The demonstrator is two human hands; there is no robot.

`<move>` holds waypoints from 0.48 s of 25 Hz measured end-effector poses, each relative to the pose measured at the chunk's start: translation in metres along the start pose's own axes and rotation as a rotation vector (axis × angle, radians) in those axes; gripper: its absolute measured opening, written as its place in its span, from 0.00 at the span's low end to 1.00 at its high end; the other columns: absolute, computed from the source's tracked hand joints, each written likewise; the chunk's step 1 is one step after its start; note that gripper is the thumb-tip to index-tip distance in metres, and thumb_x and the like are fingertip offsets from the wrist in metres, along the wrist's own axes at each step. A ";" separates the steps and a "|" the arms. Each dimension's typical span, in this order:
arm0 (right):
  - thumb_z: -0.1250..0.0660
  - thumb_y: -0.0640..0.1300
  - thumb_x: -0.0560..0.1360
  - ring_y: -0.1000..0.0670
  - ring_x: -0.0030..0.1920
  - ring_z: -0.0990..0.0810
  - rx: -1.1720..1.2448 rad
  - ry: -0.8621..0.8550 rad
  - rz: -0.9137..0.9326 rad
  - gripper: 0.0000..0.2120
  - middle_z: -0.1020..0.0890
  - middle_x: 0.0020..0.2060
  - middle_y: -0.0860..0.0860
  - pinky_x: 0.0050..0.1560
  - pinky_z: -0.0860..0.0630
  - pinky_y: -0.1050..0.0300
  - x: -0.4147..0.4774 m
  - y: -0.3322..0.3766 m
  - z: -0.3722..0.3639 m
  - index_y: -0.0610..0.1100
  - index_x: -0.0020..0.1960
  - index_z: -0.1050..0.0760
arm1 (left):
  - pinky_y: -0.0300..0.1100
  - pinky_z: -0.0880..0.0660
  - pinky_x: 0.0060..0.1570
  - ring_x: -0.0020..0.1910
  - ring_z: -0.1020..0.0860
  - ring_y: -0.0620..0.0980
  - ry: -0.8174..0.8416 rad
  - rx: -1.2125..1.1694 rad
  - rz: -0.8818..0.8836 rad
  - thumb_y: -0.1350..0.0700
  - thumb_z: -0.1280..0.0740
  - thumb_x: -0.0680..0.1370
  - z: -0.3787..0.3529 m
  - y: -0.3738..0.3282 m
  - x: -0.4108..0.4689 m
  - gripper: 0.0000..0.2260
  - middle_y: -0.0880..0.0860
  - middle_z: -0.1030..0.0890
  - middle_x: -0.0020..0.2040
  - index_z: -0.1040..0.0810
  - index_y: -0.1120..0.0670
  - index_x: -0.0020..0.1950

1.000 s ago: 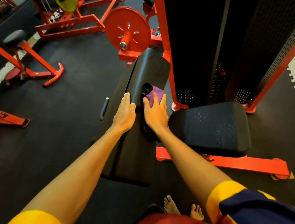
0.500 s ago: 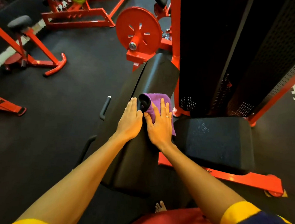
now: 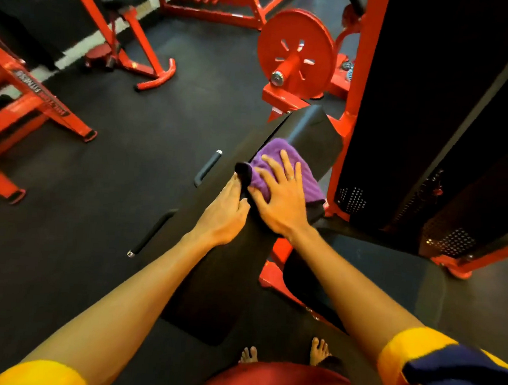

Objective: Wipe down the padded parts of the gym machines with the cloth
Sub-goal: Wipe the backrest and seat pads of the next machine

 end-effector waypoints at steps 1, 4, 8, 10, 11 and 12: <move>0.39 0.59 0.80 0.42 0.82 0.47 0.012 0.016 0.071 0.24 0.31 0.77 0.49 0.80 0.55 0.33 -0.009 0.002 -0.002 0.49 0.71 0.24 | 0.43 0.45 0.78 0.80 0.45 0.44 -0.023 0.002 0.000 0.55 0.45 0.82 0.002 -0.001 -0.001 0.30 0.51 0.45 0.83 0.50 0.50 0.84; 0.37 0.63 0.78 0.43 0.81 0.43 -0.025 0.053 0.258 0.25 0.28 0.75 0.51 0.80 0.53 0.35 0.005 -0.015 0.009 0.52 0.69 0.22 | 0.46 0.43 0.79 0.80 0.42 0.45 -0.027 0.028 0.019 0.55 0.46 0.82 0.000 -0.001 0.000 0.29 0.51 0.42 0.82 0.48 0.50 0.83; 0.39 0.65 0.76 0.44 0.79 0.37 -0.148 0.078 0.143 0.25 0.22 0.66 0.51 0.79 0.49 0.36 0.078 -0.049 0.023 0.51 0.63 0.20 | 0.38 0.56 0.78 0.82 0.52 0.43 0.005 0.122 0.129 0.55 0.48 0.86 -0.003 -0.002 -0.001 0.26 0.50 0.50 0.84 0.51 0.53 0.84; 0.39 0.64 0.77 0.44 0.79 0.38 -0.140 0.048 -0.016 0.23 0.21 0.65 0.51 0.80 0.52 0.38 0.090 -0.051 0.019 0.50 0.61 0.19 | 0.37 0.56 0.77 0.81 0.52 0.42 -0.001 0.127 0.141 0.55 0.49 0.86 -0.003 -0.007 0.002 0.26 0.49 0.50 0.84 0.51 0.53 0.84; 0.38 0.62 0.77 0.43 0.79 0.38 -0.120 0.008 -0.051 0.22 0.22 0.66 0.51 0.80 0.53 0.38 0.084 -0.047 0.016 0.49 0.61 0.19 | 0.37 0.56 0.77 0.81 0.51 0.42 -0.006 0.125 0.138 0.55 0.49 0.86 -0.003 -0.010 0.004 0.26 0.49 0.50 0.84 0.51 0.53 0.84; 0.37 0.61 0.77 0.43 0.79 0.39 -0.090 -0.037 -0.045 0.21 0.22 0.67 0.50 0.80 0.53 0.37 0.072 -0.041 0.015 0.48 0.61 0.19 | 0.37 0.55 0.77 0.81 0.51 0.43 -0.011 0.118 0.137 0.55 0.49 0.86 -0.002 -0.012 0.006 0.26 0.50 0.49 0.84 0.50 0.54 0.84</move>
Point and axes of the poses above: each hand's wrist, its own x-axis towards the middle knuckle, its own z-axis out of the back of the hand, y = z × x, the point moved 6 cm from there along x, towards the middle knuckle
